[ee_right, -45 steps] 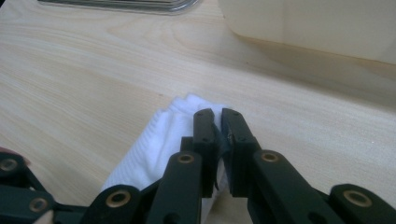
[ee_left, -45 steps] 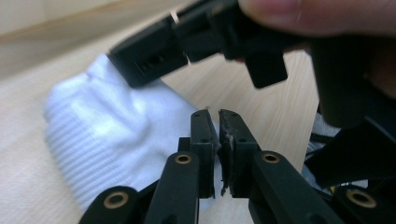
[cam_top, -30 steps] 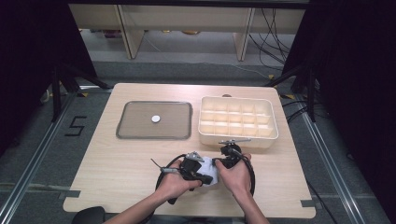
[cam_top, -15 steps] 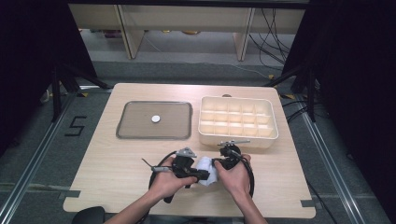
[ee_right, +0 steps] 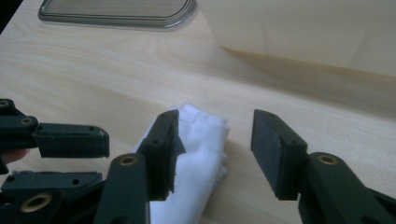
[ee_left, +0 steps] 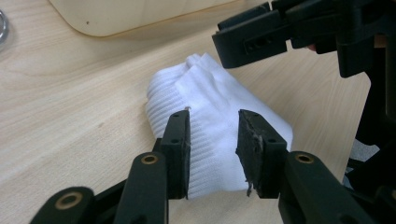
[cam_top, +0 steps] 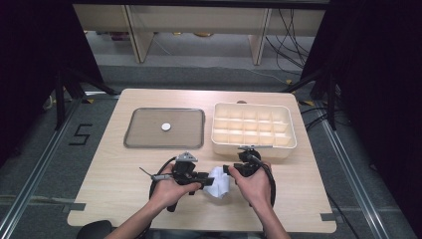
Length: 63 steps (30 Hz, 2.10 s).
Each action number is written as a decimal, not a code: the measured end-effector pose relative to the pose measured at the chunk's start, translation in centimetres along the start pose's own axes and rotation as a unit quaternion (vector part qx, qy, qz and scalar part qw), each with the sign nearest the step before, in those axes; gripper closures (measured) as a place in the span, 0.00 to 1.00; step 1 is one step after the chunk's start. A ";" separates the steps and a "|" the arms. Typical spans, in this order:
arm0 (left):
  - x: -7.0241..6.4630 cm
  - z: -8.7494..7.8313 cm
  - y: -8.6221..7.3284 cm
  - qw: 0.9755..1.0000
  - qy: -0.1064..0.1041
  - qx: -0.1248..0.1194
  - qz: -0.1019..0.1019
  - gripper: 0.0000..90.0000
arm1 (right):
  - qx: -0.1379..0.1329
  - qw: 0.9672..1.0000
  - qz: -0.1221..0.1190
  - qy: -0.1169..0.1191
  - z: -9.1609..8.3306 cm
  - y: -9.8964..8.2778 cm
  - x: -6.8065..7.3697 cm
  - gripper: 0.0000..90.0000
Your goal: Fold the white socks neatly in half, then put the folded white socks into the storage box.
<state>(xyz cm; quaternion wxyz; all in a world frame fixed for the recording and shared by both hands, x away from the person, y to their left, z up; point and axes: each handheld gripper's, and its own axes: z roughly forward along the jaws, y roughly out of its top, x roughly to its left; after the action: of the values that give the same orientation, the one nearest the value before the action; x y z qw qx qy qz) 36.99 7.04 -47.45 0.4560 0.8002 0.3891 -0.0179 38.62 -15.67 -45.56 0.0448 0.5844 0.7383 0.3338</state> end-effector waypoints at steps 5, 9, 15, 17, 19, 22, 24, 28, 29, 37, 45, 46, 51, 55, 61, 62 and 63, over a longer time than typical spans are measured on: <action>0.4 -0.5 0.0 1.000 0.005 -0.002 0.000 0.63 | 0.016 0.999 0.013 0.027 0.1 -0.1 -0.3 0.43; 0.8 -0.7 0.1 1.000 0.005 -0.004 -0.005 0.59 | 0.031 0.998 0.012 0.047 0.4 -0.3 -0.4 0.39; 0.8 -1.1 0.3 1.000 0.013 -0.005 -0.008 0.54 | 0.033 0.998 0.023 0.056 0.9 -0.8 -0.6 0.41; 0.7 -1.4 0.4 1.000 0.020 -0.011 -0.004 0.52 | 0.056 0.994 0.057 0.070 0.7 -1.0 -0.1 0.42; 0.8 -1.7 0.4 1.000 0.026 -0.014 0.000 0.51 | 0.055 0.994 0.062 0.070 0.9 -1.1 0.0 0.42; 1.0 -2.0 0.3 0.999 0.030 -0.015 -0.004 0.49 | 0.062 0.993 0.077 0.069 1.1 -1.3 0.3 0.43; 1.2 -2.1 0.2 0.999 0.029 -0.014 -0.006 0.50 | 0.064 0.994 0.070 0.061 1.3 -1.3 0.1 0.43; 1.6 -2.0 -0.1 0.999 0.031 -0.010 -0.011 0.52 | 0.069 0.992 0.087 0.062 1.4 -1.2 0.2 0.43; 1.7 -2.0 -0.2 0.999 0.031 -0.003 -0.008 0.52 | 0.073 0.991 0.095 0.064 1.5 -1.2 0.3 0.42; 1.5 -0.9 -0.6 0.999 0.029 0.019 -0.017 0.59 | 0.077 0.989 0.107 0.070 2.0 -1.1 0.2 0.42; 1.7 -0.5 -0.8 0.999 0.014 0.029 -0.031 0.59 | 0.079 0.986 0.118 0.084 1.8 -0.8 0.0 0.42; 1.7 -0.4 -0.8 0.999 0.015 0.032 -0.029 0.59 | 0.082 0.986 0.120 0.082 1.9 -0.8 0.0 0.42; 1.9 0.5 -1.2 0.998 -0.004 0.047 -0.046 0.59 | 0.089 0.987 0.105 0.078 2.9 -1.3 -0.6 0.41; 2.0 0.9 -1.4 0.997 0.000 0.063 -0.053 0.60 | 0.102 0.985 0.119 0.071 3.1 -1.3 -0.4 0.41; 2.0 1.4 -1.4 0.996 -0.010 0.069 -0.059 0.62 | 0.103 0.986 0.107 0.081 3.6 -1.1 -0.6 0.40; 2.0 1.6 -1.5 0.996 -0.020 0.065 -0.061 0.62 | 0.105 0.987 0.095 0.077 3.6 -1.1 -0.7 0.40; 1.9 1.5 -1.5 0.996 -0.008 0.072 -0.058 0.62 | 0.110 0.984 0.109 0.087 3.7 -0.9 -0.6 0.40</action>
<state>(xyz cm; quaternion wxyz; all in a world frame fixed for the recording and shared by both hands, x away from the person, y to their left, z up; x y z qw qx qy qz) 37.88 7.49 -50.09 0.3984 0.8070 0.4287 -0.0786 39.74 -14.64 -49.13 -0.1208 0.6310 0.7037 0.3033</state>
